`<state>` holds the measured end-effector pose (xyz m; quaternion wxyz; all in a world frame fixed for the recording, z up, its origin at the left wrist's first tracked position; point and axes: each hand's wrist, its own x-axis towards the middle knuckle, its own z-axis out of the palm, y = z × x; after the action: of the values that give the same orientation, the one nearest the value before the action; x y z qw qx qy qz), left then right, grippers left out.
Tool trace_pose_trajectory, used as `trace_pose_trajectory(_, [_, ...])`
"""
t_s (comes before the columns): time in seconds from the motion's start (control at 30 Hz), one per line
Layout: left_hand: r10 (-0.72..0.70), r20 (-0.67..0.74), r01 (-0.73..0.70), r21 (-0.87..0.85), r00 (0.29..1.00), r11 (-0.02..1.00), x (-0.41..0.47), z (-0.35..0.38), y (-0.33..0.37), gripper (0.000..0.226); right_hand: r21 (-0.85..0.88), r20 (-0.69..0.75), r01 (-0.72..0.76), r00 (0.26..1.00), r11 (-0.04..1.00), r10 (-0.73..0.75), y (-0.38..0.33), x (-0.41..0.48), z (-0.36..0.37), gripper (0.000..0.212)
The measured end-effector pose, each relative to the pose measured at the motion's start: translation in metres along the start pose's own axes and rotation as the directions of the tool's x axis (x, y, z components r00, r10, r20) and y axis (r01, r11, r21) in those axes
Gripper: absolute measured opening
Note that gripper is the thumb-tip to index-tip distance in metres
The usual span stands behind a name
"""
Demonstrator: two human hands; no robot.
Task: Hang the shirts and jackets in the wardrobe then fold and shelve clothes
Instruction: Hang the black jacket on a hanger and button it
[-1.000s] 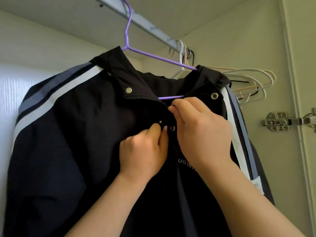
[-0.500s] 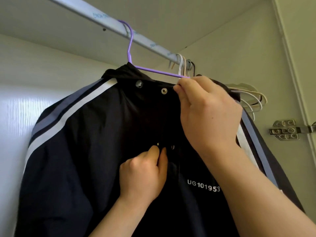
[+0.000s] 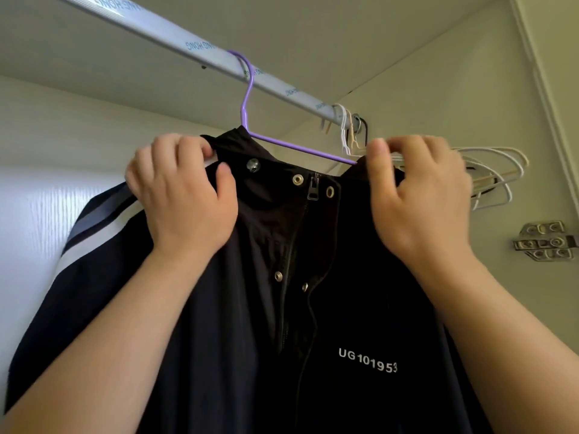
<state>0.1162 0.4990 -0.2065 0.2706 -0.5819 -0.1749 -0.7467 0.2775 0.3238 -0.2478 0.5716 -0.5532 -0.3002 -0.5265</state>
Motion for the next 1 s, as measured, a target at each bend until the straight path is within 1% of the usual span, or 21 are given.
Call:
trace_pose_trajectory(0.07, [0.005, 0.035, -0.005, -0.011, 0.999, 1.000, 0.007, 0.001, -0.003, 0.025, -0.165, 0.085, -0.145, 0.983, 0.976, 0.161, 0.011, 0.009, -0.006, 0.056])
trace_pose_trajectory(0.13, [-0.013, 0.076, 0.019, -0.083, 0.997, 0.996, 0.013, -0.001, -0.006, 0.027, -0.290, 0.203, -0.233, 0.933, 0.928, 0.298, 0.021, 0.012, -0.015, 0.070])
trace_pose_trajectory(0.17, [-0.031, 0.084, 0.041, -0.112, 0.996, 0.993, 0.017, -0.002, -0.007, 0.028, -0.336, 0.228, -0.264, 0.909, 0.904, 0.350, 0.025, 0.012, -0.020, 0.078])
trace_pose_trajectory(0.23, [-0.064, 0.097, 0.076, -0.133, 0.993, 0.988, 0.023, -0.003, -0.011, 0.031, -0.404, 0.227, -0.311, 0.877, 0.861, 0.423, 0.029, 0.011, -0.030, 0.091])
trace_pose_trajectory(0.3, [-0.089, 0.144, 0.106, -0.115, 0.986, 0.988, 0.027, -0.001, -0.013, 0.037, -0.426, 0.248, -0.327, 0.855, 0.844, 0.456, 0.031, 0.007, -0.036, 0.096])
trace_pose_trajectory(0.37, [-0.104, 0.199, 0.125, -0.097, 0.975, 0.987, 0.026, 0.002, -0.015, 0.044, -0.432, 0.293, -0.278, 0.857, 0.858, 0.425, 0.033, 0.003, -0.037, 0.089])
trace_pose_trajectory(0.43, [-0.098, 0.201, 0.122, -0.113, 0.975, 0.986, 0.024, 0.005, -0.015, 0.046, -0.316, 0.396, -0.229, 0.850, 0.921, 0.347, 0.034, 0.001, -0.036, 0.070])
trace_pose_trajectory(0.47, [-0.095, 0.191, 0.120, -0.128, 0.977, 0.985, 0.022, 0.005, -0.015, 0.044, -0.243, 0.441, -0.231, 0.838, 0.942, 0.320, 0.034, 0.001, -0.035, 0.067])
trace_pose_trajectory(0.5, [-0.094, 0.185, 0.122, -0.144, 0.978, 0.982, 0.022, 0.006, -0.015, 0.041, -0.129, 0.472, -0.296, 0.821, 0.947, 0.321, 0.034, 0.001, -0.034, 0.069])
trace_pose_trajectory(0.53, [-0.098, 0.188, 0.130, -0.164, 0.977, 0.978, 0.021, 0.006, -0.014, 0.038, -0.006, 0.483, -0.381, 0.808, 0.924, 0.337, 0.032, 0.001, -0.034, 0.072])
trace_pose_trajectory(0.57, [-0.107, 0.201, 0.145, -0.186, 0.974, 0.972, 0.022, 0.006, -0.014, 0.034, 0.076, 0.467, -0.437, 0.810, 0.896, 0.356, 0.031, 0.003, -0.032, 0.072])
trace_pose_trajectory(0.6, [-0.120, 0.222, 0.166, -0.206, 0.968, 0.964, 0.023, 0.006, -0.013, 0.029, 0.126, 0.439, -0.456, 0.822, 0.881, 0.363, 0.030, 0.005, -0.031, 0.066])
trace_pose_trajectory(0.67, [-0.133, 0.281, 0.205, -0.242, 0.950, 0.948, 0.027, 0.004, -0.012, 0.026, 0.146, 0.385, -0.409, 0.862, 0.901, 0.330, 0.028, 0.011, -0.029, 0.051])
trace_pose_trajectory(0.73, [-0.138, 0.344, 0.243, -0.284, 0.929, 0.928, 0.032, 0.000, -0.013, 0.029, 0.115, 0.367, -0.325, 0.892, 0.939, 0.264, 0.029, 0.021, -0.027, 0.047])
trace_pose_trajectory(0.83, [-0.136, 0.408, 0.287, -0.335, 0.903, 0.897, 0.042, -0.003, -0.018, 0.027, 0.031, 0.375, -0.216, 0.908, 0.976, 0.189, 0.028, 0.038, -0.023, 0.044])
trace_pose_trajectory(0.9, [-0.126, 0.415, 0.281, -0.335, 0.901, 0.899, 0.045, -0.001, -0.023, 0.026, -0.013, 0.397, -0.175, 0.903, 0.984, 0.166, 0.025, 0.048, -0.018, 0.043])
trace_pose_trajectory(1.0, [-0.156, 0.371, 0.280, -0.308, 0.916, 0.909, 0.045, 0.002, -0.026, 0.027, -0.091, 0.415, -0.099, 0.901, 0.991, 0.128, 0.015, 0.062, -0.012, 0.046])
